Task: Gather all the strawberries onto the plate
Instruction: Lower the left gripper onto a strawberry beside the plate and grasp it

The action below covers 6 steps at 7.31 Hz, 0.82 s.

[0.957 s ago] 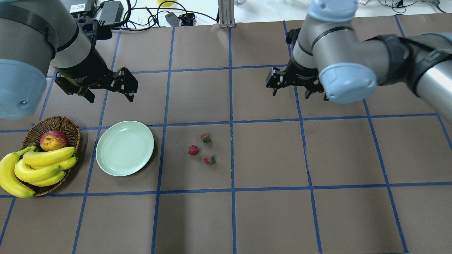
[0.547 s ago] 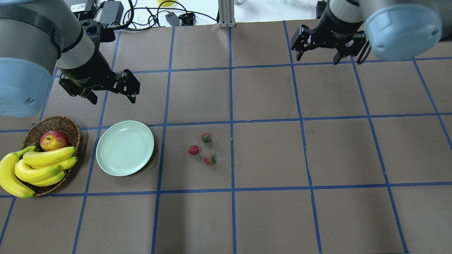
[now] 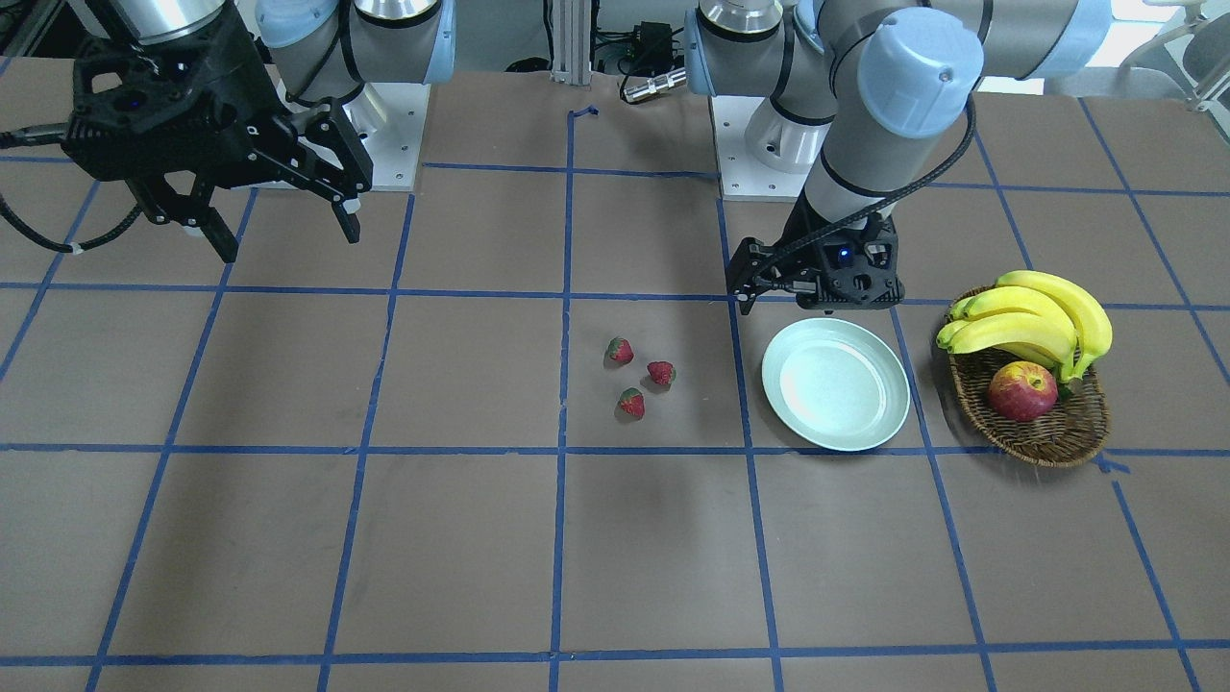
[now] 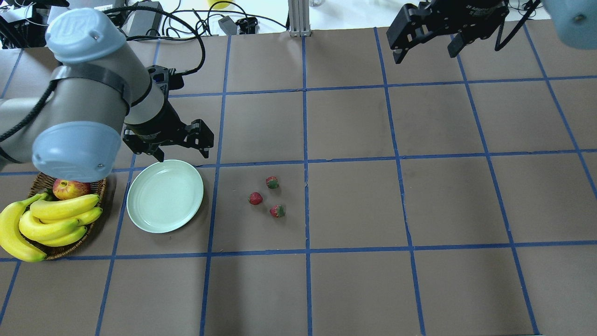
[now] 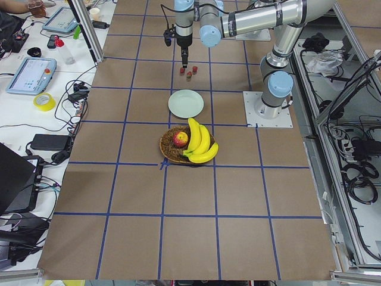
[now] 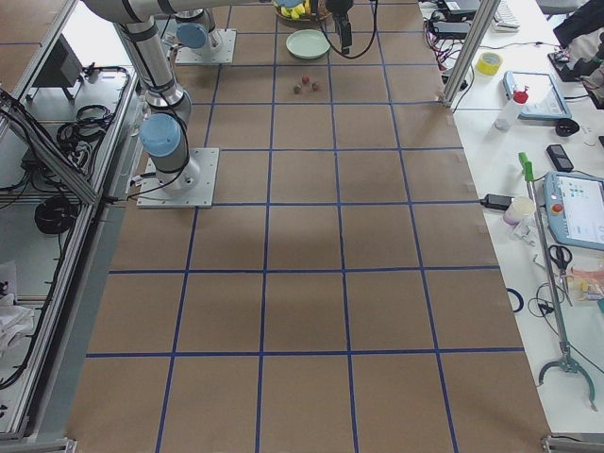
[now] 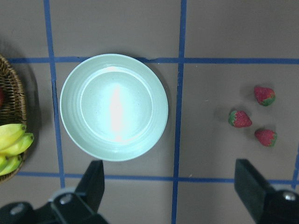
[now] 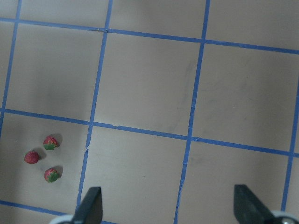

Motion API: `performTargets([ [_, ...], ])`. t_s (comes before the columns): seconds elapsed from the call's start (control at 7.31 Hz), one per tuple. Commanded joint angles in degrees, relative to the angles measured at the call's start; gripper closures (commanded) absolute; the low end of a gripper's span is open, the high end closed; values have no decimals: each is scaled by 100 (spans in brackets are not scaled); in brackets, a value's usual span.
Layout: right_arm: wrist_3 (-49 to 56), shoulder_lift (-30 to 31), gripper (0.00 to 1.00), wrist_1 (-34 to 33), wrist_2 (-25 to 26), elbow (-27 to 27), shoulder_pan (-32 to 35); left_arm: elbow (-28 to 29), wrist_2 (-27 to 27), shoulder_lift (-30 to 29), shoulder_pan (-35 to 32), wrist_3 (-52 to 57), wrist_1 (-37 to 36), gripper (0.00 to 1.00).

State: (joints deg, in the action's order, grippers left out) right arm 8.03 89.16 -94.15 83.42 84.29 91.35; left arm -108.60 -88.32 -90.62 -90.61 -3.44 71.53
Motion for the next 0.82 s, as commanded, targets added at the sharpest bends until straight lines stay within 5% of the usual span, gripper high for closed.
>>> performTargets([
  [0.0, 42, 153, 0, -86, 24, 351, 5, -493, 130, -366, -246, -131, -673, 0],
  [0.41, -73, 453, 0, 428, 243, 334, 5, -1126, 910, -868, -405, -342, -1920, 0],
  [0.68, -73, 470, 0, 678, 368, 176, 5, -1163, 1044, -1228, -405, -342, -2116, 0],
])
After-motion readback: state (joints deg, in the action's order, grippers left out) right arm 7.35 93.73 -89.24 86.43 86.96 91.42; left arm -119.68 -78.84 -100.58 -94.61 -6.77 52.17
